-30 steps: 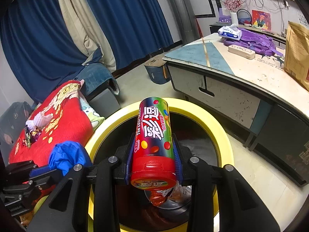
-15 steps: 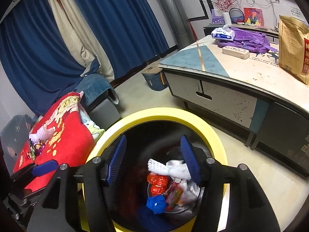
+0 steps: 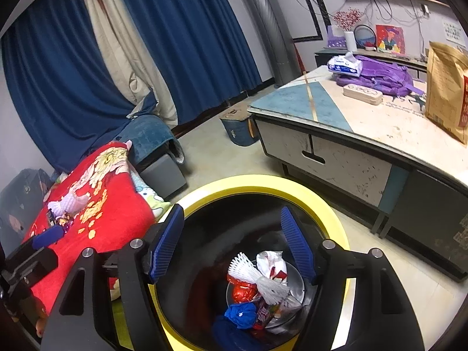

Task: Collect trash
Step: 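Move both tools back over the foam net and dark snack bag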

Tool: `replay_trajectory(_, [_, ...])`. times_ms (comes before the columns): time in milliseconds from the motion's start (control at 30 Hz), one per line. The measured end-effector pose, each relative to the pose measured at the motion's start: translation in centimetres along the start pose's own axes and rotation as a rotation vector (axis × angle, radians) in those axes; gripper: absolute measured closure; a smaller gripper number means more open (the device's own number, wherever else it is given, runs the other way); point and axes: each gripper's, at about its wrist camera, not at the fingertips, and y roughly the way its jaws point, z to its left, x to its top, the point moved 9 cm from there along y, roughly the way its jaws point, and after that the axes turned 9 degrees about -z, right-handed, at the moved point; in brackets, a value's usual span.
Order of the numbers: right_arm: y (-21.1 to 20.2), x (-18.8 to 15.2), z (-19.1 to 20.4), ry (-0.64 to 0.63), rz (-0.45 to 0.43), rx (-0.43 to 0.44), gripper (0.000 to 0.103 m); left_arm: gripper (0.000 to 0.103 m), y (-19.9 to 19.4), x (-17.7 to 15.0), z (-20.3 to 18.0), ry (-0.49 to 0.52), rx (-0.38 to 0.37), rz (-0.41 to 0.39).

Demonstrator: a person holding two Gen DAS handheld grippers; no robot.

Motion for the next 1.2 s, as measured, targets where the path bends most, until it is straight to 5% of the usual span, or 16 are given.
replay_trajectory(600, [0.0, 1.5, 9.0, -0.148, -0.004, 0.127, 0.036, 0.011, -6.5, 2.2, 9.7, -0.149, 0.269, -0.136])
replay_trajectory(1200, [0.9, -0.2, 21.5, -0.324, 0.052, 0.333, 0.036, 0.011, -11.6, 2.5, 16.3, -0.249, 0.41, -0.226])
